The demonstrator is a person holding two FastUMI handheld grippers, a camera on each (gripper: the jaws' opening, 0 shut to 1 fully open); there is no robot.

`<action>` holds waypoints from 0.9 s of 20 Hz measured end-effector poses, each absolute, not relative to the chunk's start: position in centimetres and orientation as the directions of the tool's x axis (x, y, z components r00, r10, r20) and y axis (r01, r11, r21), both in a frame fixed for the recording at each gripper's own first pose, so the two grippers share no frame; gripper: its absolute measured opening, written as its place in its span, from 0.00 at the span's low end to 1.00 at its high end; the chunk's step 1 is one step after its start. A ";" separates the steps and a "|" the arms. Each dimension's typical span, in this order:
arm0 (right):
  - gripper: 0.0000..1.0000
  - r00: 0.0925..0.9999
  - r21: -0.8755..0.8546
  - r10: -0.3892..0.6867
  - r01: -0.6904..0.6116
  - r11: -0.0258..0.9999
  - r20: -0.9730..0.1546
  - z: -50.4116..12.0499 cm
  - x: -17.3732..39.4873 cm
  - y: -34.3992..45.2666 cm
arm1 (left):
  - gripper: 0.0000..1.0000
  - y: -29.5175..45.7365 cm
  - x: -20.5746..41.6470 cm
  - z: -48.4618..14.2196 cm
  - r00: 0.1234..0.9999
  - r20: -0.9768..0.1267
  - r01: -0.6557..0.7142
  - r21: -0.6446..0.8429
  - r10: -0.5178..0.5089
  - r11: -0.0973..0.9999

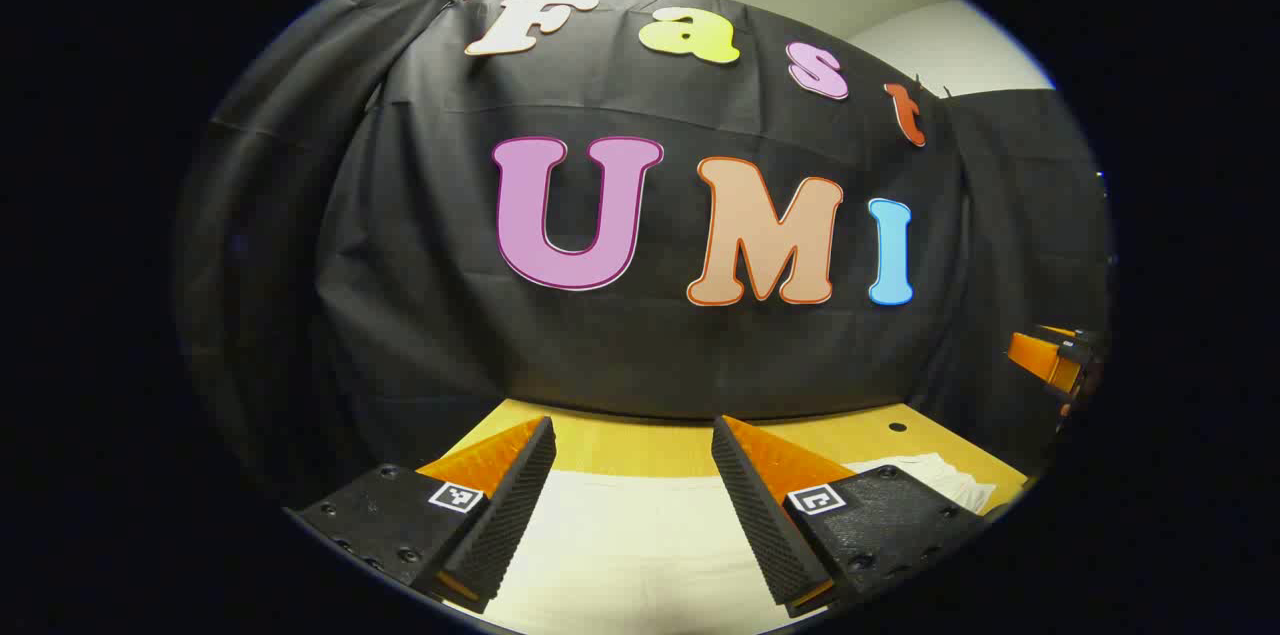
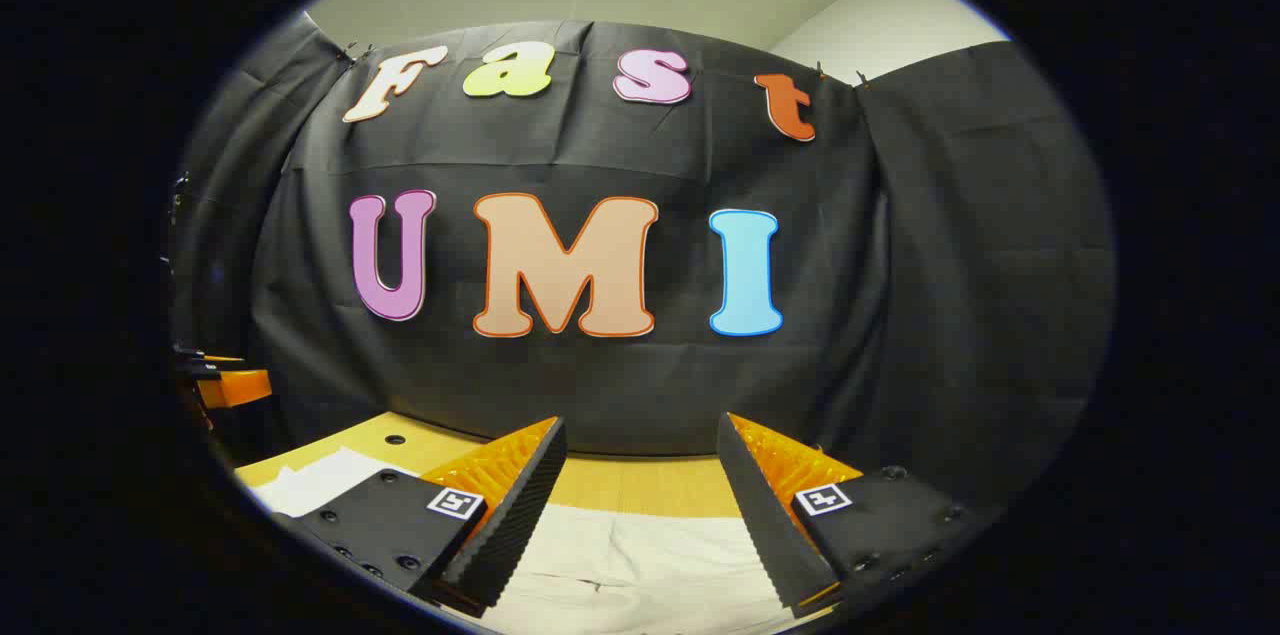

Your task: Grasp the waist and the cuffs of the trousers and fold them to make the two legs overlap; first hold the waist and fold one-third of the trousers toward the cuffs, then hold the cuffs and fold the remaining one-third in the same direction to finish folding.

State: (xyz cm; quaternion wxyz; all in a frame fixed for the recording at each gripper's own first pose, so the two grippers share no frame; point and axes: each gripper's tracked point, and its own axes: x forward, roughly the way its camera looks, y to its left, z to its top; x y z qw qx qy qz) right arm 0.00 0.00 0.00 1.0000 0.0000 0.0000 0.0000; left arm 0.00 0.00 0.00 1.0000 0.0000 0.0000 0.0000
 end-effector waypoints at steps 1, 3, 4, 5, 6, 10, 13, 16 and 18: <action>0.97 1.000 0.003 -0.001 0.001 1.000 0.000 0.0 0.1 -0.1 | 0.94 0.0 0.0 0.0 1.000 -0.001 0.001 0.007 -0.001 1.000; 0.97 1.000 -0.004 -0.018 0.018 1.000 0.009 0.4 0.2 -0.8 | 0.94 -0.1 -0.1 0.0 1.000 -0.002 0.003 0.014 -0.003 1.000; 0.97 1.000 -0.001 -0.026 0.026 1.000 0.012 0.4 0.3 -1.2 | 0.92 -0.1 -0.1 0.1 1.000 -0.001 0.002 0.014 -0.002 1.000; 0.97 1.000 0.005 -0.028 0.028 1.000 0.010 0.4 0.4 -1.2 | 0.94 0.0 0.0 0.2 1.000 -0.003 -0.001 0.015 0.001 1.000; 0.97 1.000 0.013 -0.028 0.028 1.000 0.008 0.5 0.4 -1.2 | 0.94 0.0 -0.1 0.3 1.000 -0.003 -0.003 0.016 0.003 1.000; 0.97 1.000 0.014 -0.025 0.025 1.000 0.013 0.6 0.4 -1.2 | 0.94 0.1 -0.2 0.4 1.000 -0.004 0.000 0.022 0.000 1.000; 0.97 1.000 -0.001 -0.023 0.023 1.000 0.009 0.7 0.5 -1.0 | 0.94 0.4 -0.3 0.5 1.000 0.003 -0.007 0.009 0.007 1.000; 0.97 1.000 0.001 -0.014 0.014 1.000 0.009 0.8 0.4 -0.7 | 0.94 1.0 -0.2 0.4 1.000 -0.002 -0.019 0.011 0.019 1.000; 0.97 1.000 -0.004 -0.014 0.014 1.000 0.005 0.8 0.4 -0.7 | 0.94 1.2 -0.3 0.3 1.000 -0.007 -0.014 0.020 0.014 1.000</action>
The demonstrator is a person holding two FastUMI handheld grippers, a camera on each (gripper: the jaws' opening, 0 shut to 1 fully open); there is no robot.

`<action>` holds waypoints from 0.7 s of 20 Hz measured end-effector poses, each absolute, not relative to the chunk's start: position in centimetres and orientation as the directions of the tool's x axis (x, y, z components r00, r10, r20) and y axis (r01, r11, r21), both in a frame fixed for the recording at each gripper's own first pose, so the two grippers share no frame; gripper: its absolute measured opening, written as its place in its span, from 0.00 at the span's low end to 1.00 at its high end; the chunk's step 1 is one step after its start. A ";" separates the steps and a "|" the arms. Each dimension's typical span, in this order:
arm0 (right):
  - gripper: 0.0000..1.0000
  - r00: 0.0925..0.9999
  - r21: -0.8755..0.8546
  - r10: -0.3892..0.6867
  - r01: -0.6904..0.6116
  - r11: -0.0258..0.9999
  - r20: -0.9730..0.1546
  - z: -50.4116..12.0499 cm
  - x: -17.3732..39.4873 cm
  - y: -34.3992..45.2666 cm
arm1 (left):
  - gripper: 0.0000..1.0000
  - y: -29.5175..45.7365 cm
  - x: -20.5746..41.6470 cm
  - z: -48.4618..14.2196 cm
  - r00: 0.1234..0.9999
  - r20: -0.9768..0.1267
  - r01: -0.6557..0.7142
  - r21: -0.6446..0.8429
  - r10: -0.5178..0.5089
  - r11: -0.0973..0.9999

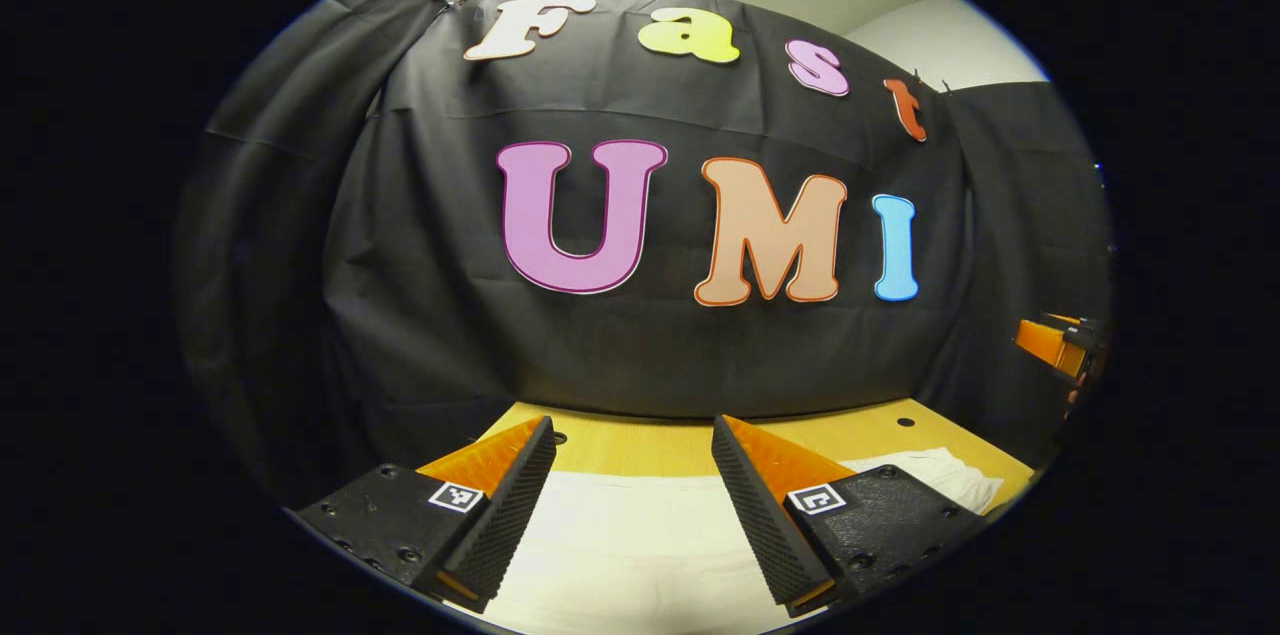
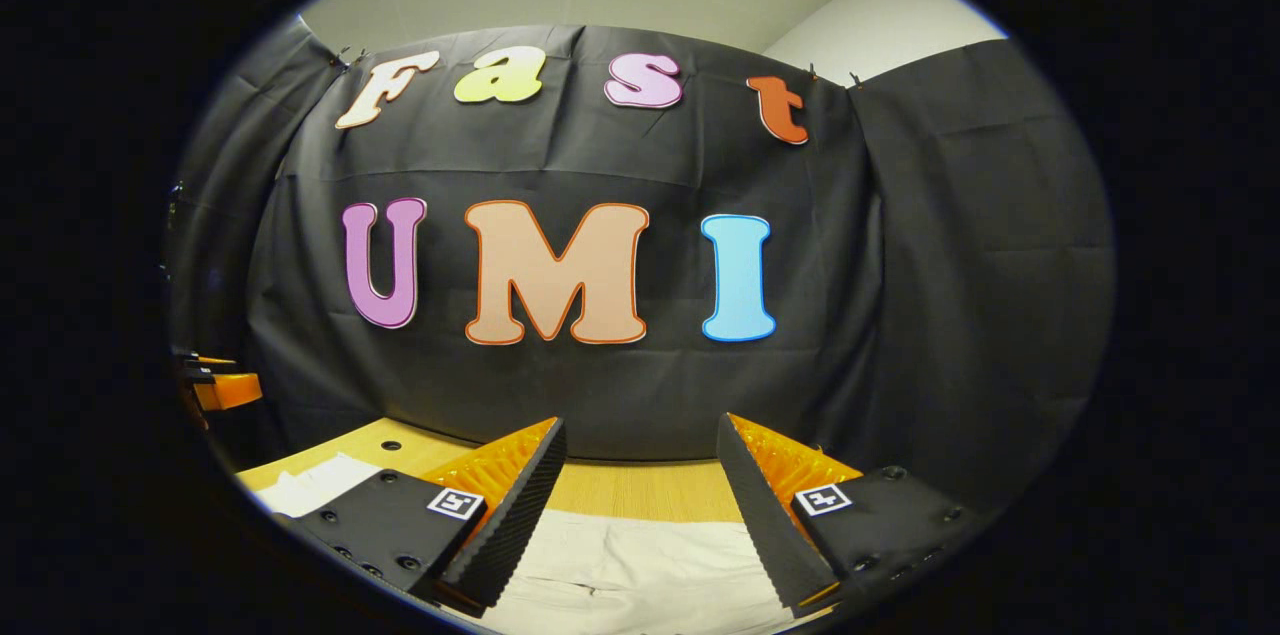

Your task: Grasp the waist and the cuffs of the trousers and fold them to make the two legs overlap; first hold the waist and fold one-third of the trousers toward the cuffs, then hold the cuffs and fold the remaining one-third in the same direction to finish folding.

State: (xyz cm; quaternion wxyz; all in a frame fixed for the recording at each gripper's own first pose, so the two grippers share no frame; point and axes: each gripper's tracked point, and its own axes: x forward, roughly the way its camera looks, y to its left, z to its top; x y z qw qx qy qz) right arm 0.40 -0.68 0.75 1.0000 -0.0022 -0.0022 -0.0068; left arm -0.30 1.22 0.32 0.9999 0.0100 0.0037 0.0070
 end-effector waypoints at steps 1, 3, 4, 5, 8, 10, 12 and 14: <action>0.97 1.000 -0.006 -0.013 0.013 1.000 0.001 0.7 0.4 -0.7 | 0.94 1.3 -0.3 0.1 1.000 -0.013 -0.005 0.026 0.005 1.000; 0.97 1.000 -0.006 -0.012 0.012 1.000 -0.006 0.6 0.2 -0.7 | 0.94 1.3 -0.4 -0.6 0.999 -0.038 0.023 0.054 -0.021 0.998; 0.97 1.000 -0.006 -0.012 0.012 1.000 -0.010 0.5 0.1 -0.7 | 0.94 1.2 -0.5 -0.9 0.998 -0.052 0.048 0.070 -0.044 0.996; 0.97 1.000 -0.009 -0.011 0.011 1.000 -0.015 0.4 0.0 -0.6 | 0.94 0.9 -0.7 -1.2 0.995 -0.066 0.078 0.090 -0.073 0.993; 0.97 1.000 -0.018 -0.010 0.009 1.000 -0.022 0.2 -0.3 -0.2 | 0.94 0.0 -1.3 -2.6 0.977 -0.124 0.194 0.150 -0.176 0.970; 0.97 1.000 -0.016 -0.006 0.006 1.000 -0.028 -0.2 -0.6 0.2 | 0.95 -0.6 -2.3 -4.6 0.949 -0.193 0.285 0.174 -0.251 0.943; 0.97 0.999 -0.014 -0.006 0.005 1.000 -0.040 -0.7 -0.9 0.6 | 0.96 -1.0 -3.3 -6.8 0.909 -0.270 0.373 0.186 -0.318 0.909; 0.97 0.998 -0.019 -0.006 0.005 1.000 -0.055 -1.3 -1.2 0.9 | 0.96 -0.8 -4.6 -9.5 0.865 -0.353 0.445 0.210 -0.357 0.870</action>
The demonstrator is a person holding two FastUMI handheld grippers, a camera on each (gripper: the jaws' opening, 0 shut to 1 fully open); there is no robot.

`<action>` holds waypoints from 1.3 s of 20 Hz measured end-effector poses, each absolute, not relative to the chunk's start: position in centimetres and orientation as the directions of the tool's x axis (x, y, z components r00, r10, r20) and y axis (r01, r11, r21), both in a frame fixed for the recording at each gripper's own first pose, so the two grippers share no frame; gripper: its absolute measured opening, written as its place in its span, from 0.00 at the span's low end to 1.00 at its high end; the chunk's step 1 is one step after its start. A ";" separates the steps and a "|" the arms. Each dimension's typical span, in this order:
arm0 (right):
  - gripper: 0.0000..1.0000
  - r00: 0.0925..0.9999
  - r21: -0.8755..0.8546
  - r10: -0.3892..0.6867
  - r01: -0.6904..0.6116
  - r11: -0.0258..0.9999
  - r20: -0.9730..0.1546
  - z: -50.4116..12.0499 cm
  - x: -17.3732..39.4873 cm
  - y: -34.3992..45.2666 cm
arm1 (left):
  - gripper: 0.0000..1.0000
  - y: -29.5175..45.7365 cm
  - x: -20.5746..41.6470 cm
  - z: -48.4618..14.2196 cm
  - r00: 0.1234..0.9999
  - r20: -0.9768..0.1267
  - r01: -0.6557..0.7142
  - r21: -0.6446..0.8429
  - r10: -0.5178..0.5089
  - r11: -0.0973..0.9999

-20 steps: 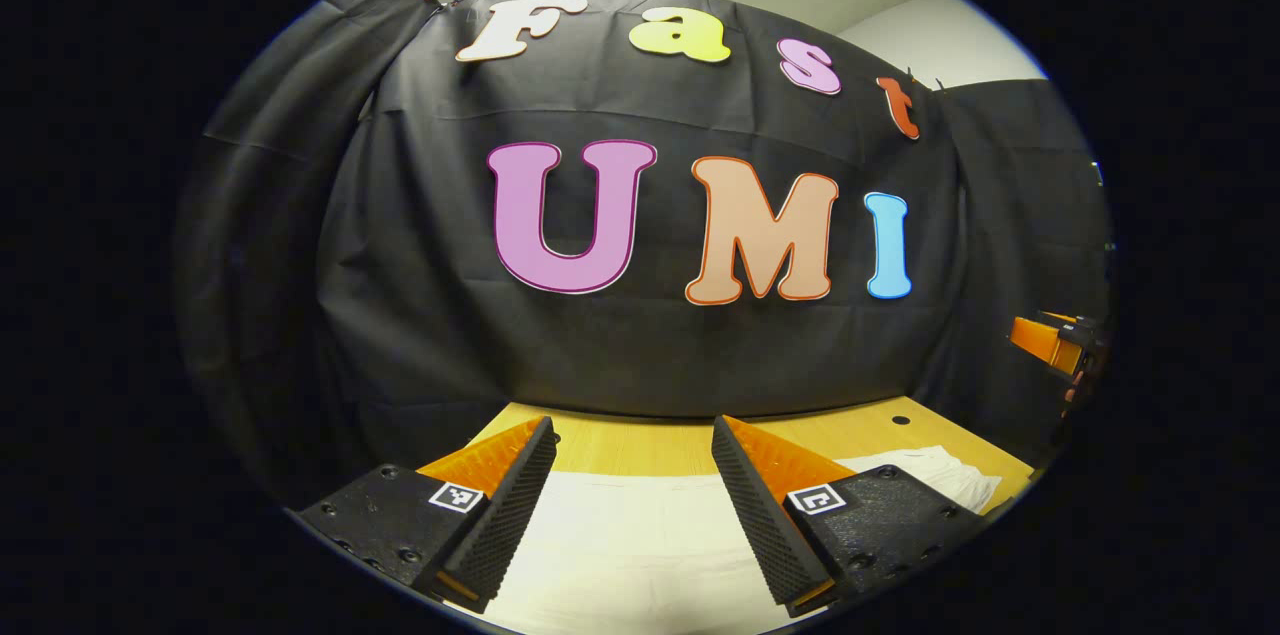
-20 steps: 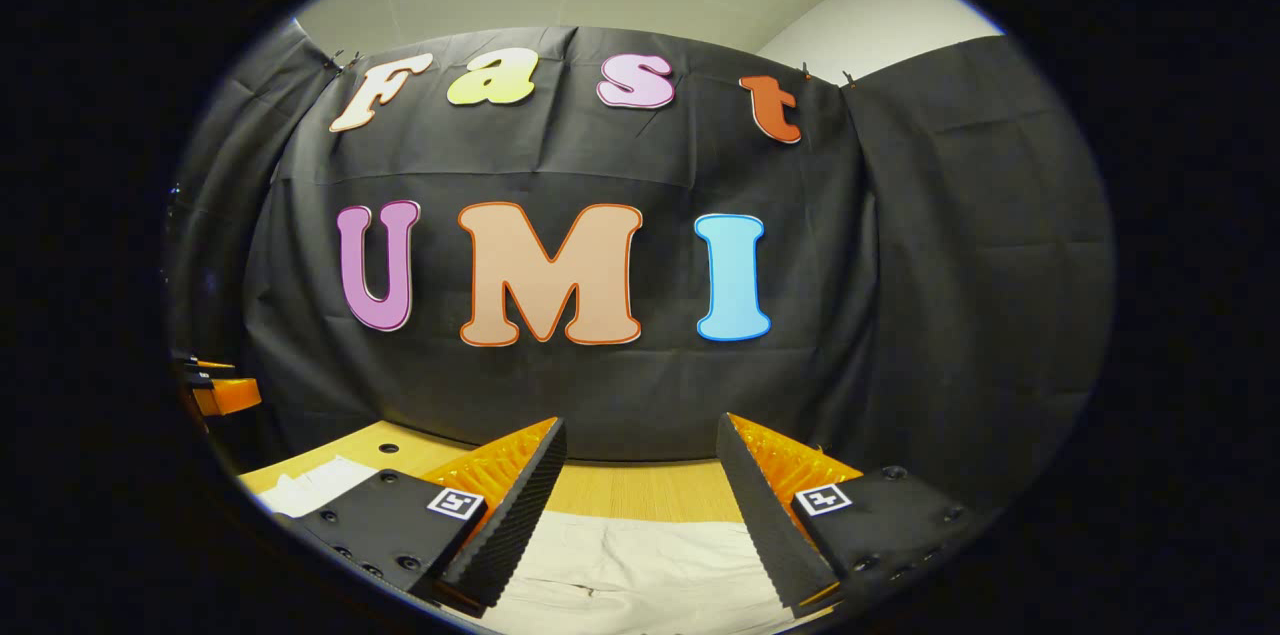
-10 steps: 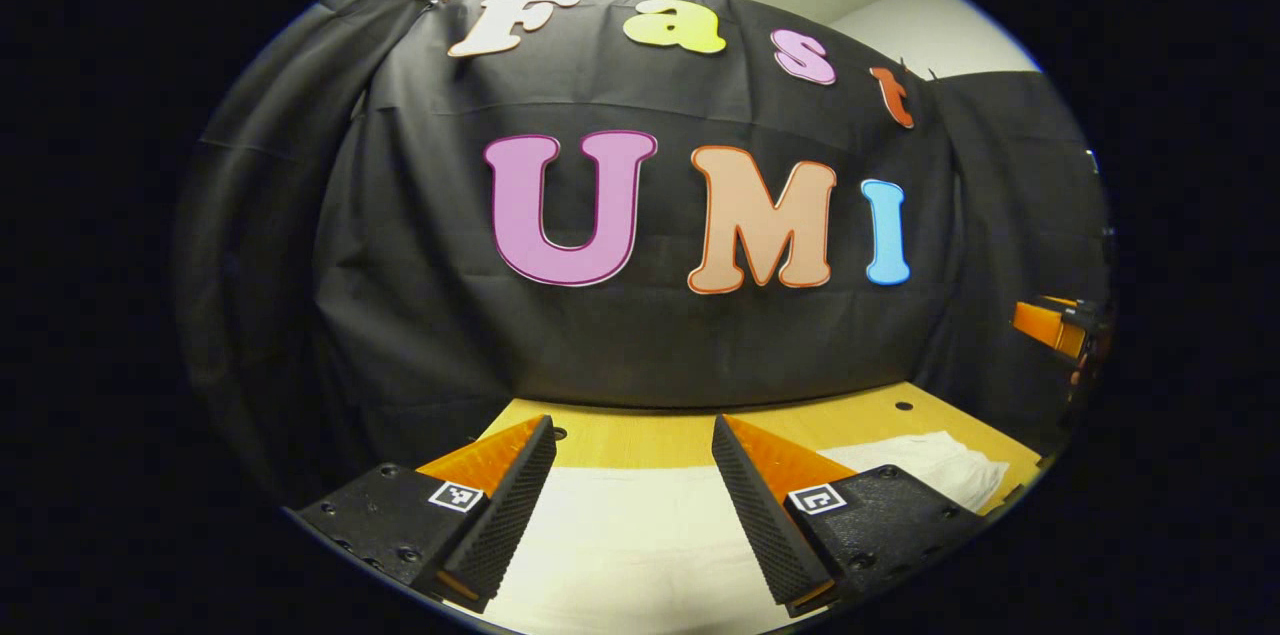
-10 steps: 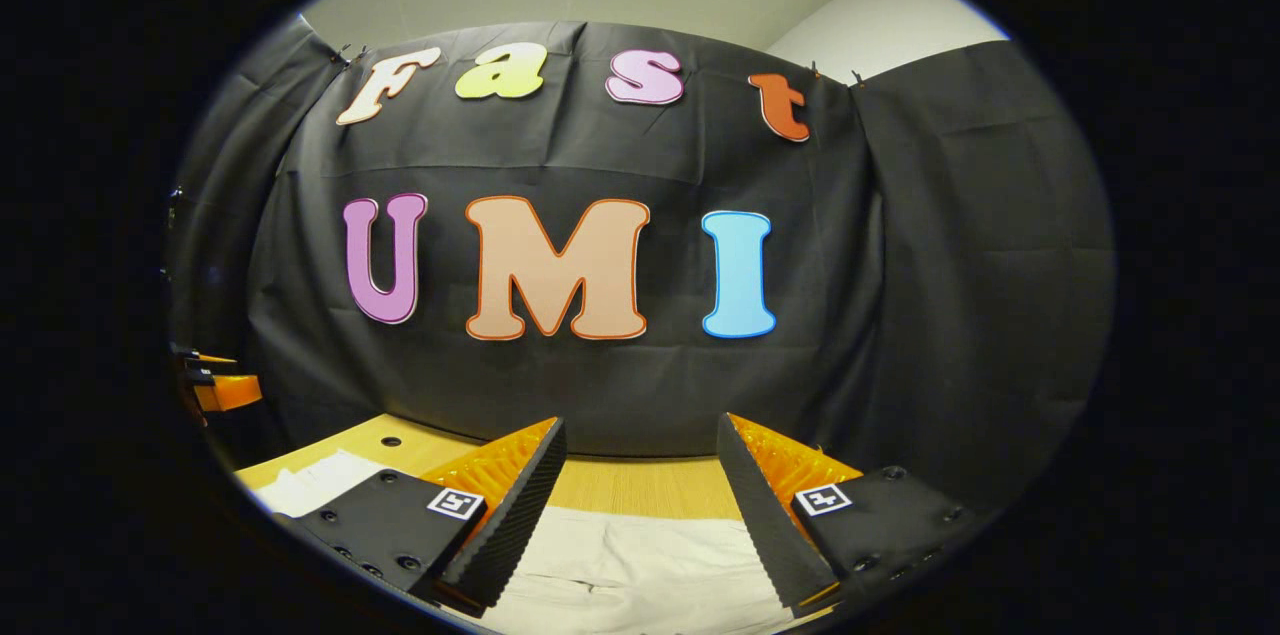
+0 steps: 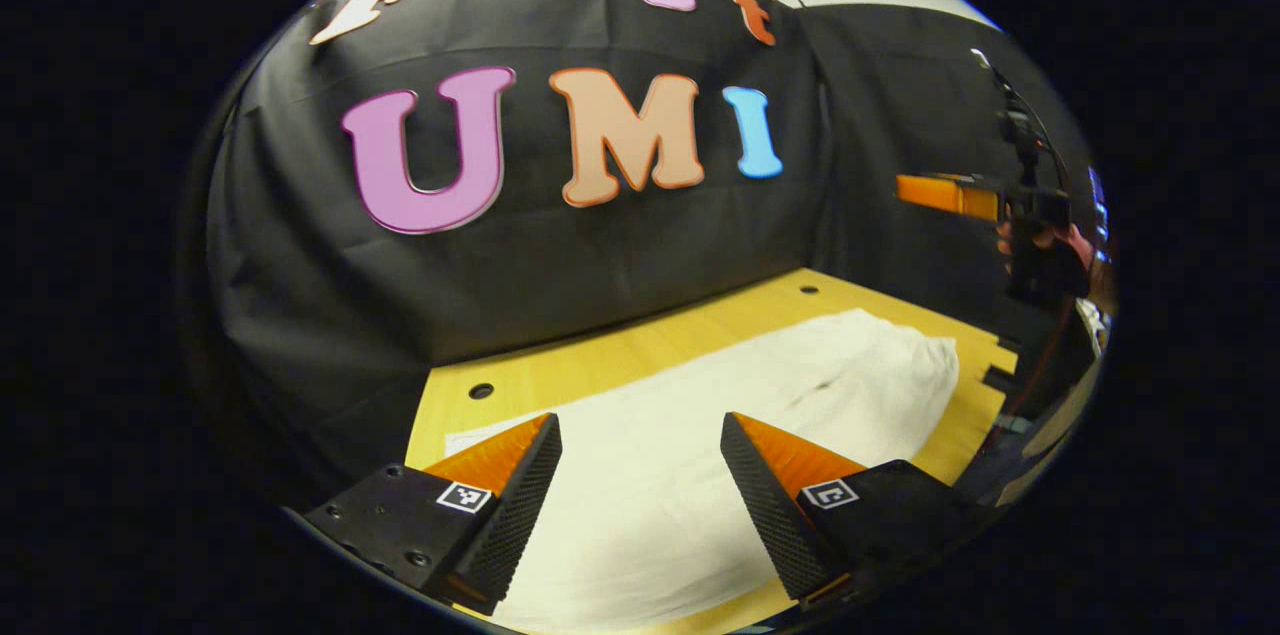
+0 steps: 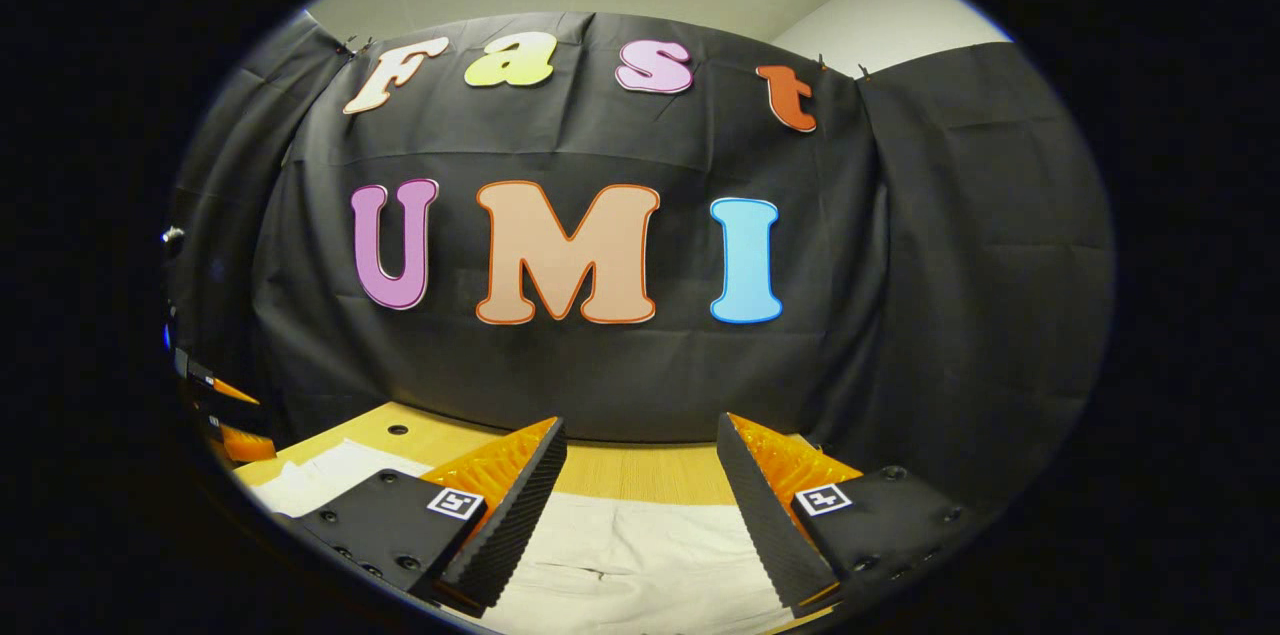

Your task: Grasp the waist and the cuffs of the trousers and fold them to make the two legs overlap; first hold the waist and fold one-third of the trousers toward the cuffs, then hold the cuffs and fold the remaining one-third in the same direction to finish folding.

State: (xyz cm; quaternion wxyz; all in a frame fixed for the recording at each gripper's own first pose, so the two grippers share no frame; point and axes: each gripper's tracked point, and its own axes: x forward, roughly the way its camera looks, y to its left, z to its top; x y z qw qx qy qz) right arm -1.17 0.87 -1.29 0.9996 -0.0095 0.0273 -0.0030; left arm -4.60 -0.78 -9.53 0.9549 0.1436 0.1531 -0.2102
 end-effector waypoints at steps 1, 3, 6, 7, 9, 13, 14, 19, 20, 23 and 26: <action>0.97 0.998 -0.023 -0.005 0.004 1.000 -0.064 -1.6 -1.3 1.0 | 0.96 -0.5 -5.3 -10.9 0.838 -0.398 0.483 0.219 -0.374 0.848; 0.97 0.997 -0.029 -0.005 0.003 1.000 -0.077 -2.2 -1.7 1.2 | 0.96 0.1 -6.7 -14.0 0.776 -0.492 0.553 0.229 -0.395 0.801; 0.97 0.995 -0.034 -0.003 0.000 0.999 -0.096 -3.0 -1.8 1.6 | 0.96 1.6 -9.5 -18.1 0.677 -0.614 0.648 0.237 -0.405 0.724; 0.97 0.995 -0.040 -0.003 -0.001 0.999 -0.102 -3.2 -1.9 1.8 | 0.96 2.4 -10.3 -19.3 0.642 -0.653 0.678 0.238 -0.402 0.696; 0.97 0.994 -0.056 -0.001 -0.005 0.998 -0.112 -3.7 -2.0 2.0 | 0.95 3.8 -11.5 -22.0 0.564 -0.727 0.733 0.225 -0.390 0.642; 0.97 0.991 -0.073 0.005 -0.015 0.997 -0.135 -4.8 -2.1 2.5 | 0.95 7.2 -13.9 -26.2 0.429 -0.839 0.817 0.202 -0.336 0.539; 0.97 0.990 -0.073 0.007 -0.017 0.997 -0.140 -5.0 -2.2 2.7 | 0.95 8.0 -14.3 -27.2 0.394 -0.862 0.832 0.187 -0.319 0.522; 0.98 0.983 -0.095 0.019 -0.036 0.995 -0.180 -6.5 -2.3 3.0 | 0.93 11.3 -16.1 -30.5 0.267 -0.934 0.885 0.140 -0.236 0.445; 0.97 0.983 -0.102 0.020 -0.039 0.994 -0.182 -6.5 -2.4 3.1 | 0.93 11.7 -16.1 -30.5 0.253 -0.941 0.894 0.138 -0.223 0.427; 0.97 0.980 -0.103 0.029 -0.050 0.993 -0.195 -7.0 -2.2 3.2 | 0.92 12.5 -16.5 -31.4 0.218 -0.956 0.913 0.130 -0.194 0.387; 0.97 0.978 -0.106 0.035 -0.057 0.993 -0.204 -7.5 -2.2 3.3 | 0.89 12.4 -16.3 -31.5 0.194 -0.962 0.923 0.113 -0.191 0.368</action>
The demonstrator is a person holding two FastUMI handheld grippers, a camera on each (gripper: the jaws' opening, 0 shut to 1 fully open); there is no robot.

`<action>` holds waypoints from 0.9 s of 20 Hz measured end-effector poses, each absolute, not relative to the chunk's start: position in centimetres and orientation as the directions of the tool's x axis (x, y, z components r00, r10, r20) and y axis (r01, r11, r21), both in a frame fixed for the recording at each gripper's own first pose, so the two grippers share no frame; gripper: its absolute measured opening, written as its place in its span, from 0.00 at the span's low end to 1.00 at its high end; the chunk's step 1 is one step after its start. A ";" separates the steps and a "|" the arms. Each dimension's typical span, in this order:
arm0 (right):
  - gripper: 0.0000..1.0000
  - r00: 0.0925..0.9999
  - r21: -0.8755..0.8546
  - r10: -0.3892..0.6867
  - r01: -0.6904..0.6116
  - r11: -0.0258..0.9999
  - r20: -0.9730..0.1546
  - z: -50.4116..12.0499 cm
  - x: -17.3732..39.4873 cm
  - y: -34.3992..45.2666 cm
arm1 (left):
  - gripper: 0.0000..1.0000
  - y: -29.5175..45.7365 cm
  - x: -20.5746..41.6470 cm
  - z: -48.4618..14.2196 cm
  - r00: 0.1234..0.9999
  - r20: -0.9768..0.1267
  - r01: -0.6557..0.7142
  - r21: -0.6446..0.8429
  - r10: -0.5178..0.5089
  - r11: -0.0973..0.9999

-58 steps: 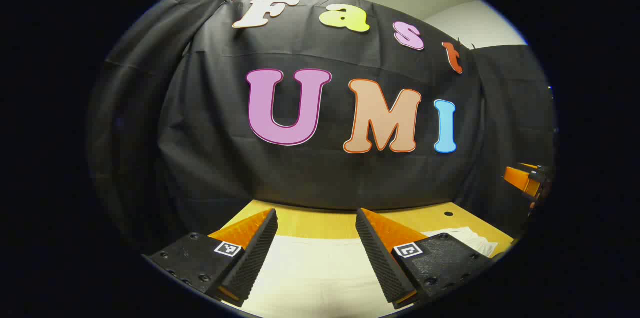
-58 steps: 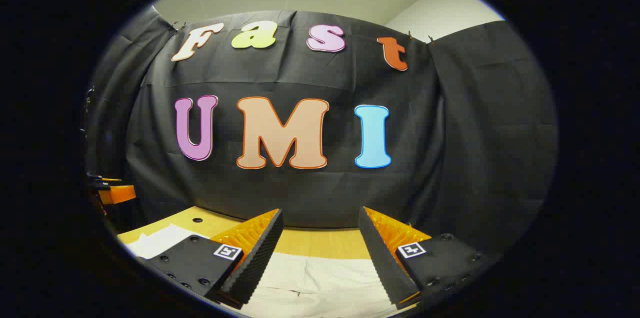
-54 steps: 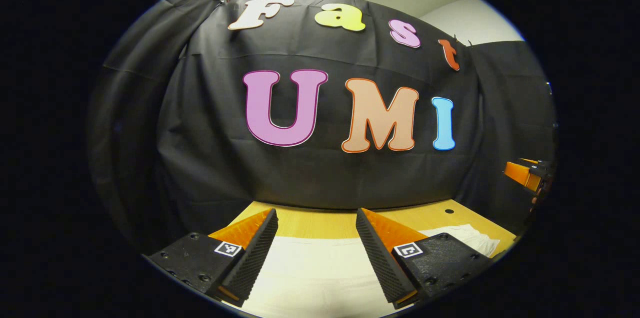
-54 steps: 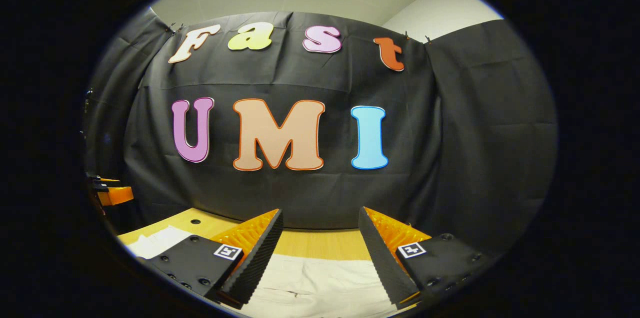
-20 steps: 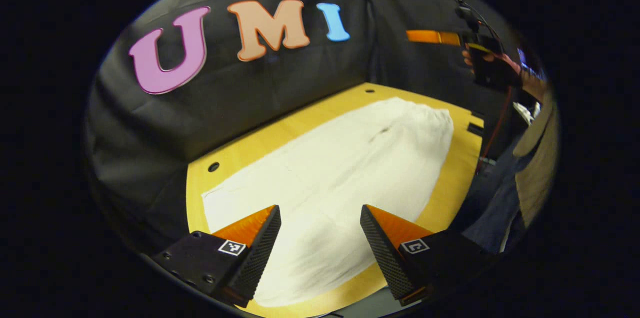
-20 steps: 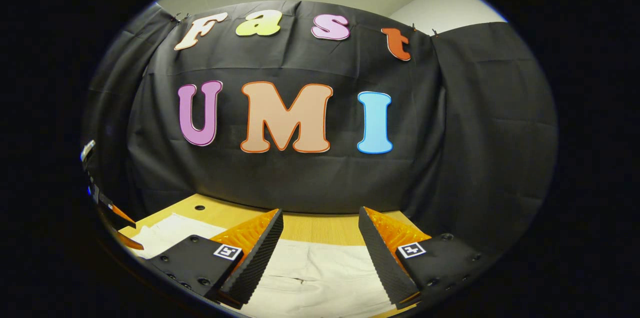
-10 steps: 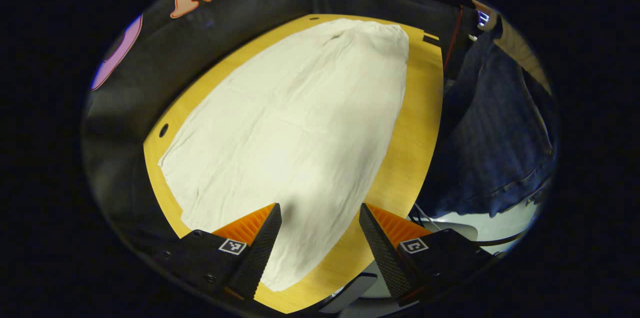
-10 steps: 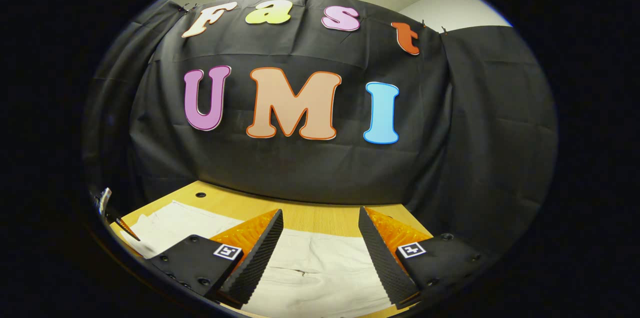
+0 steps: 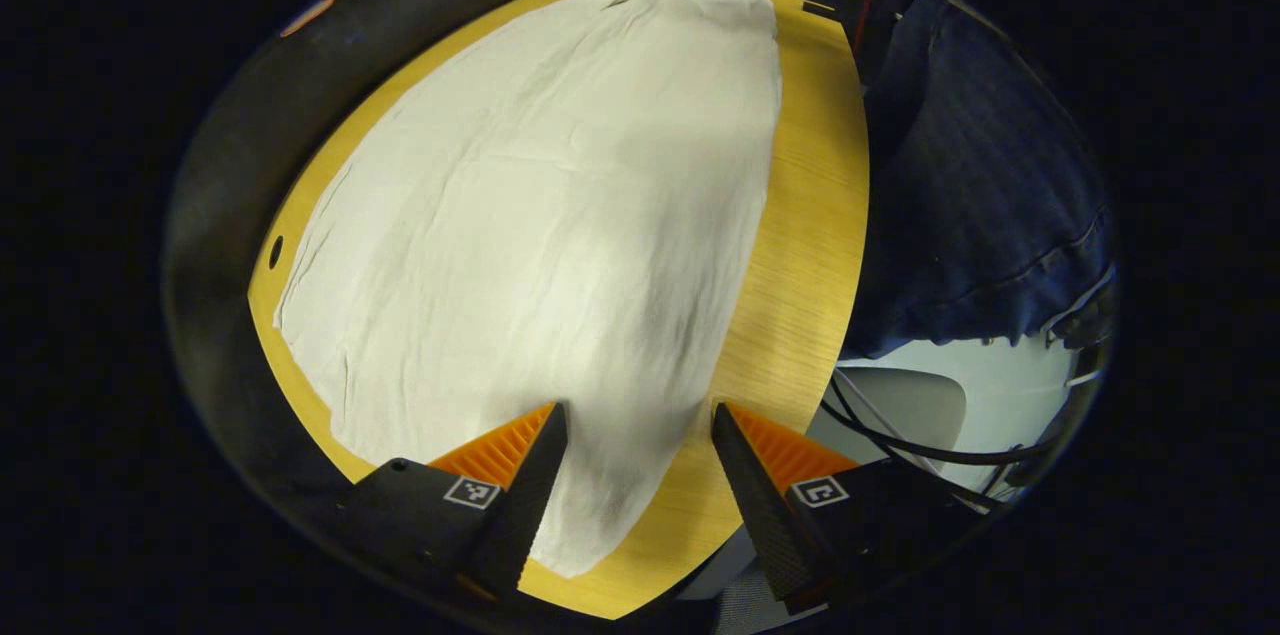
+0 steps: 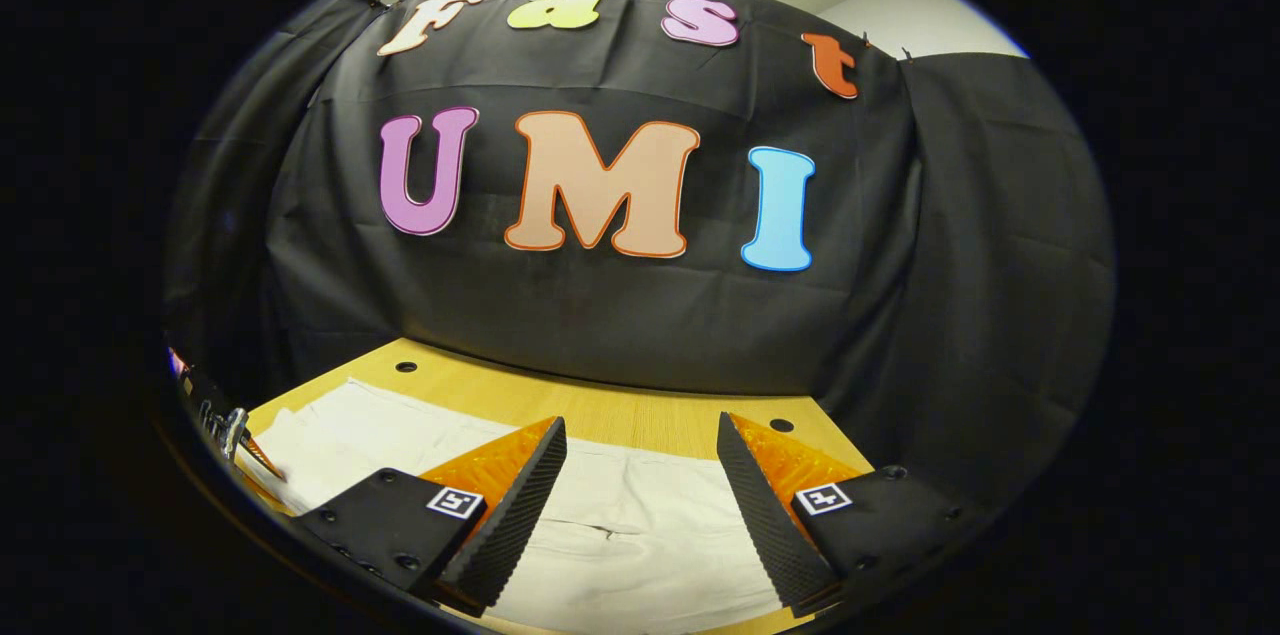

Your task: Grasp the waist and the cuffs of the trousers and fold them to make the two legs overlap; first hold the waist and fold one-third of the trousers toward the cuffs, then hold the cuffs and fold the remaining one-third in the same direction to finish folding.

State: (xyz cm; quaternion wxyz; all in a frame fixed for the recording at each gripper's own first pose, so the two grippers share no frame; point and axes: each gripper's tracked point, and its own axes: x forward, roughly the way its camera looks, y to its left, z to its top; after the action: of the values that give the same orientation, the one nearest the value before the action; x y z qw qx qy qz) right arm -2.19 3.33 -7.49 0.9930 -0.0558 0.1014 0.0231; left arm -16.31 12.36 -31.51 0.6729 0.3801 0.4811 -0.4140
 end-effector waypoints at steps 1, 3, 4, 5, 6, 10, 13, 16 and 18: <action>0.97 0.977 -0.108 0.037 -0.061 0.992 -0.209 -7.7 -2.2 3.4 | 0.89 12.3 -16.4 -31.7 0.180 -0.965 0.930 0.103 -0.191 0.353; 0.98 0.976 -0.113 0.044 -0.070 0.991 -0.215 -7.9 -2.2 3.5 | 0.87 12.1 -16.6 -31.8 0.148 -0.970 0.938 0.076 -0.191 0.338; 0.97 0.975 -0.115 0.048 -0.074 0.991 -0.216 -8.0 -2.1 3.4 | 0.85 12.1 -16.7 -32.0 0.126 -0.975 0.939 0.058 -0.181 0.340; 0.97 0.975 -0.118 0.050 -0.077 0.990 -0.218 -8.0 -2.1 3.3 | 0.84 12.2 -16.9 -32.0 0.115 -0.977 0.937 0.047 -0.179 0.346; 0.97 0.974 -0.121 0.053 -0.081 0.989 -0.221 -8.3 -2.1 3.2 | 0.82 12.2 -16.9 -32.0 0.107 -0.980 0.940 0.044 -0.170 0.338; 0.98 0.967 -0.124 0.077 -0.110 0.986 -0.243 -9.2 -2.1 2.8 | 0.81 12.1 -16.6 -32.2 0.081 -0.988 0.952 0.039 -0.129 0.304; 0.98 0.954 -0.136 0.113 -0.156 0.978 -0.278 -10.4 -2.2 2.4 | 0.72 12.5 -16.3 -32.1 0.072 -0.993 0.953 0.039 -0.097 0.300; 0.97 0.933 -0.184 0.142 -0.211 0.960 -0.332 -12.4 -2.5 1.4 | 0.54 12.7 -15.7 -32.1 0.065 -0.995 0.950 0.041 -0.070 0.311; 0.98 0.914 -0.203 0.169 -0.256 0.945 -0.369 -13.7 -2.7 0.8 | 0.42 12.7 -15.1 -32.1 0.070 -0.996 0.946 0.049 -0.057 0.321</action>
State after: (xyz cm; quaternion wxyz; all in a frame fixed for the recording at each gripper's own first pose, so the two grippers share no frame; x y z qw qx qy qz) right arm -2.70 0.78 -13.68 0.9703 -0.1243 0.1762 0.1095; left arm -15.11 12.75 -32.14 0.6059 0.4101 0.5418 -0.4138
